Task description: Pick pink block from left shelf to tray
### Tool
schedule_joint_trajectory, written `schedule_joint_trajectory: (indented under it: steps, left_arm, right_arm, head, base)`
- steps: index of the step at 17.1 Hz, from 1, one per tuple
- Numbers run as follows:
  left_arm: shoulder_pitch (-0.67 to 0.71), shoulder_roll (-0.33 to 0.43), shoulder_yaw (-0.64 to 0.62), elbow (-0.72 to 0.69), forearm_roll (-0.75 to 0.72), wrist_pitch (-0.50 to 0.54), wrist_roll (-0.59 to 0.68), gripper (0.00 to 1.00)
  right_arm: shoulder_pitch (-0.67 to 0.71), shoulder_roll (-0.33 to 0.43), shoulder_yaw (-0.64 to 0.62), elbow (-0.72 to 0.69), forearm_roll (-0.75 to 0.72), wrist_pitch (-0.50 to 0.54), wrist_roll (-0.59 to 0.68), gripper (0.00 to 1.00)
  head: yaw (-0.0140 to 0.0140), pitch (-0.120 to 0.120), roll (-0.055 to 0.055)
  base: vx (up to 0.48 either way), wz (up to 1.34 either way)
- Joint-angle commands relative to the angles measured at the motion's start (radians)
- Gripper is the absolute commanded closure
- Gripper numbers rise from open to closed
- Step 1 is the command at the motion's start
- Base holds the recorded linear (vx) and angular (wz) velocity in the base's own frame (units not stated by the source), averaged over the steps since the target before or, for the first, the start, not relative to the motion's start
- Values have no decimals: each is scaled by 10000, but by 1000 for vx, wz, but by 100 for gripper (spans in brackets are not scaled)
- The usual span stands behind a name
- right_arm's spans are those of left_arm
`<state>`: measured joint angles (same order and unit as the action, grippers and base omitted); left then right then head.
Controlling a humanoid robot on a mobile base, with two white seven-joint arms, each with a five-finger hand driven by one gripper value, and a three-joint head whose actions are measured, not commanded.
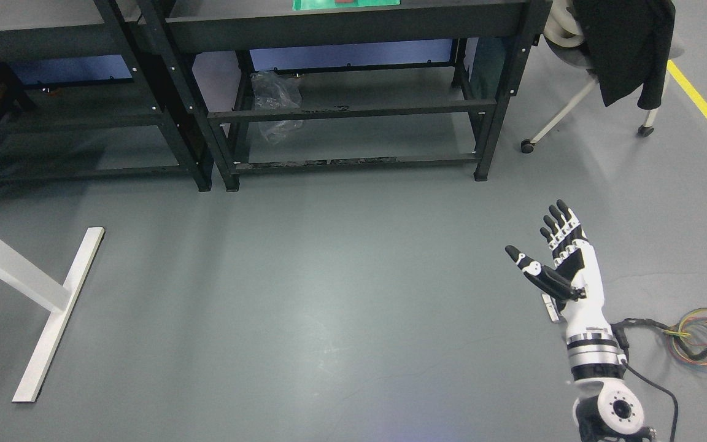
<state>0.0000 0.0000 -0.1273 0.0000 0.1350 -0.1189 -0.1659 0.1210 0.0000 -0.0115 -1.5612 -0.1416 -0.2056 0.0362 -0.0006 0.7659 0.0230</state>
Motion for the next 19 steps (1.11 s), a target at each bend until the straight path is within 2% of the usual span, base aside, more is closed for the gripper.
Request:
schedule_joint_trajectory:
  steps: [1, 19]
  left_arm:
    - [199, 175, 0, -175, 0, 7, 3, 0]
    - [199, 175, 0, -175, 0, 7, 3, 0]
  right_arm:
    - [1, -175, -177, -4, -26, 1, 6, 0]
    - [1, -175, -177, -19, -26, -91, 21, 0]
  head:
    - [0, 0, 0]
    - [0, 0, 0]
  base:
    - [0, 0]
    - [25, 13]
